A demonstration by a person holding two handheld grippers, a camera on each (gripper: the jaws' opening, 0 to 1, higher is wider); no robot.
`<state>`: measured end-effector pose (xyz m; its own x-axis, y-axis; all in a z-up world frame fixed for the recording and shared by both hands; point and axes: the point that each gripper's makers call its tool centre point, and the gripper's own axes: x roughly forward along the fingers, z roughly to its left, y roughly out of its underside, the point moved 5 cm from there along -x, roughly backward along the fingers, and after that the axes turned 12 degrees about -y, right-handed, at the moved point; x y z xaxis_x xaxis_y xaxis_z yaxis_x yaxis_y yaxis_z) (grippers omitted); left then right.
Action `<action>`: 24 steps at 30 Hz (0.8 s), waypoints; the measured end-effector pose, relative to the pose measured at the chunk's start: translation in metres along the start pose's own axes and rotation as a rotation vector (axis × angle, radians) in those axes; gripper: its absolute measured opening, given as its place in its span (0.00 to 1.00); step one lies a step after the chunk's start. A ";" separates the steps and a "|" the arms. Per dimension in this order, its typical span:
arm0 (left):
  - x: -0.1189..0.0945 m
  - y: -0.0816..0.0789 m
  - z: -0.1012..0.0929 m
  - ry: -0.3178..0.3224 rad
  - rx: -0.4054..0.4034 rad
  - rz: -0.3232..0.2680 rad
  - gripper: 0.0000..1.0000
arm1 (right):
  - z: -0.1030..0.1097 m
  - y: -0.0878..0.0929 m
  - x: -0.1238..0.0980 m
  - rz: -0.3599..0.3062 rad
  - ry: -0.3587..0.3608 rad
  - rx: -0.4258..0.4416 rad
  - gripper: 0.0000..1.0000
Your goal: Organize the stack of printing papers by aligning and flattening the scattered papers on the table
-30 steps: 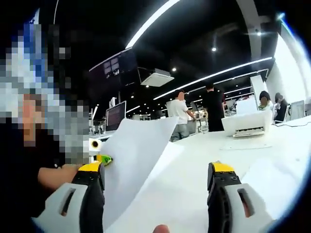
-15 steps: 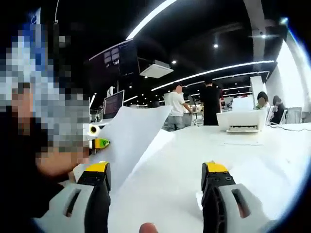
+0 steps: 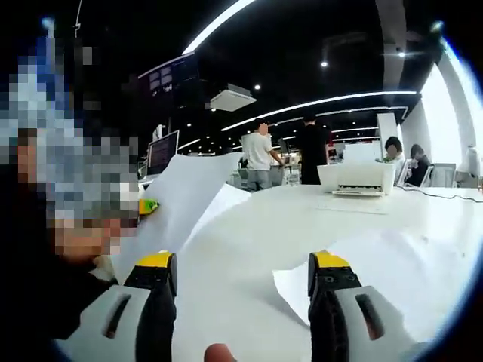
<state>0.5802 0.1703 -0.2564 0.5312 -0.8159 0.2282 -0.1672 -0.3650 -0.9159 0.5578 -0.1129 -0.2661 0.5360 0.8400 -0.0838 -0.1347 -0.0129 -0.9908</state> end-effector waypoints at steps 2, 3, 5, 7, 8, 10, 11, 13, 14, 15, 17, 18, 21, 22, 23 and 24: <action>0.000 0.000 0.000 0.000 0.000 0.000 0.08 | -0.002 0.003 -0.005 0.003 0.008 0.013 0.62; 0.000 0.000 0.000 -0.001 0.001 0.000 0.08 | -0.003 0.004 -0.007 0.006 0.010 0.017 0.61; 0.000 0.000 0.000 -0.001 0.001 0.000 0.08 | -0.003 0.008 -0.011 0.016 0.015 0.026 0.59; 0.000 0.000 0.000 -0.001 0.001 0.000 0.08 | -0.003 0.011 -0.013 0.023 0.022 0.026 0.59; 0.000 0.000 0.000 -0.001 0.001 0.000 0.08 | -0.004 0.013 -0.016 0.027 0.029 0.025 0.59; 0.000 0.000 0.000 -0.002 0.001 0.000 0.08 | -0.005 0.014 -0.020 0.029 0.037 0.024 0.59; 0.000 0.000 0.000 -0.002 0.002 0.000 0.08 | -0.005 0.015 -0.022 0.030 0.039 0.024 0.59; 0.000 0.000 0.001 -0.002 0.002 0.000 0.08 | -0.005 0.018 -0.025 0.041 0.041 0.024 0.60; 0.000 0.000 0.001 -0.002 0.002 0.000 0.08 | -0.005 0.020 -0.028 0.049 0.044 0.023 0.60; 0.000 0.000 0.001 -0.002 0.002 0.000 0.08 | -0.006 0.021 -0.030 0.053 0.047 0.024 0.60; 0.000 0.000 0.001 -0.001 0.002 0.000 0.08 | -0.007 0.023 -0.036 0.054 0.055 0.027 0.60; 0.000 0.000 0.001 -0.001 0.001 0.000 0.08 | -0.007 0.023 -0.039 0.052 0.060 0.028 0.60; 0.000 0.000 0.000 -0.002 0.001 0.000 0.08 | -0.010 0.023 -0.046 0.046 0.077 0.029 0.60; 0.000 0.000 0.000 -0.002 0.001 0.001 0.08 | -0.011 0.023 -0.049 0.044 0.085 0.032 0.60; 0.000 0.000 0.000 -0.003 0.001 0.001 0.08 | -0.012 0.023 -0.052 0.043 0.092 0.035 0.60; 0.001 0.000 0.000 -0.003 0.002 0.001 0.08 | -0.014 0.023 -0.056 0.042 0.102 0.033 0.60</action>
<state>0.5807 0.1699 -0.2563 0.5336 -0.8149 0.2264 -0.1663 -0.3635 -0.9166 0.5360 -0.1678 -0.2852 0.6110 0.7797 -0.1370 -0.1853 -0.0274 -0.9823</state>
